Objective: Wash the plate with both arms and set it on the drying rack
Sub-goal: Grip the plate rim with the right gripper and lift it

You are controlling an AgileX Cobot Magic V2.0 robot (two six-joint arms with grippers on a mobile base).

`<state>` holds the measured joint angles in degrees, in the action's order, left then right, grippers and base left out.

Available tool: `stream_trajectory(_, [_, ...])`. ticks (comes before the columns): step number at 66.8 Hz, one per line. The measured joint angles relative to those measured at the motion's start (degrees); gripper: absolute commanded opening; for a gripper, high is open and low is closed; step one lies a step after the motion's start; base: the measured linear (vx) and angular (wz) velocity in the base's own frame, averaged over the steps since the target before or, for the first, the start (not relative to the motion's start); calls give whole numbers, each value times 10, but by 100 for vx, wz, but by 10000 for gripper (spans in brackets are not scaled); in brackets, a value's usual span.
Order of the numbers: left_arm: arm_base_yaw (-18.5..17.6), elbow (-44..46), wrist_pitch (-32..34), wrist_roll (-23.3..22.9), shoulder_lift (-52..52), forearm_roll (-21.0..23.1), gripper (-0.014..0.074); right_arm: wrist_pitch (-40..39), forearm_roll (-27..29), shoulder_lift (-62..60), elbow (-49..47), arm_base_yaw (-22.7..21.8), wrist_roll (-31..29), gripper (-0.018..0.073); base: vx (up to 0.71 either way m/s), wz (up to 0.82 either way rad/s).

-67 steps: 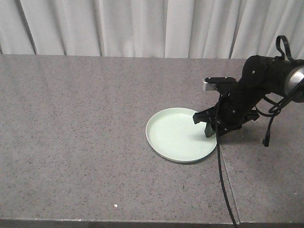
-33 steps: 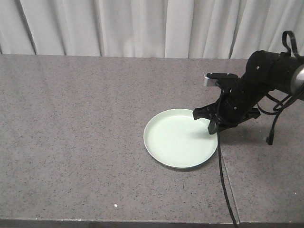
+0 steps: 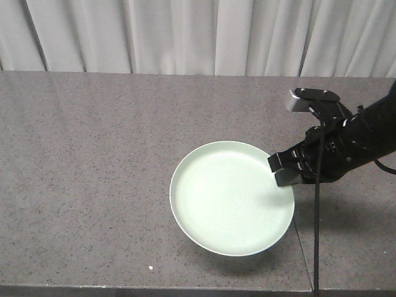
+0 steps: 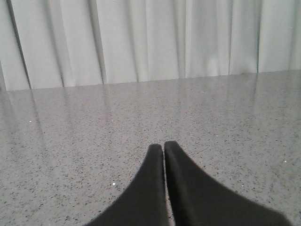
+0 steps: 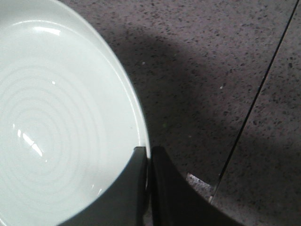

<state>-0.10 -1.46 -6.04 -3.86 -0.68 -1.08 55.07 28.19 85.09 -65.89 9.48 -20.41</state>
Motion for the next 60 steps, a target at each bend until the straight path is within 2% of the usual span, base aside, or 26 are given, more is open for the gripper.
stream_trajectory(33, [0,0,0,0,0,0,-6,31,48,-214,173,0,-17,-4,0,0])
stream_trajectory(60, [0,0,0,0,0,0,-6,35,47,-288,186,0,-17,-4,0,0])
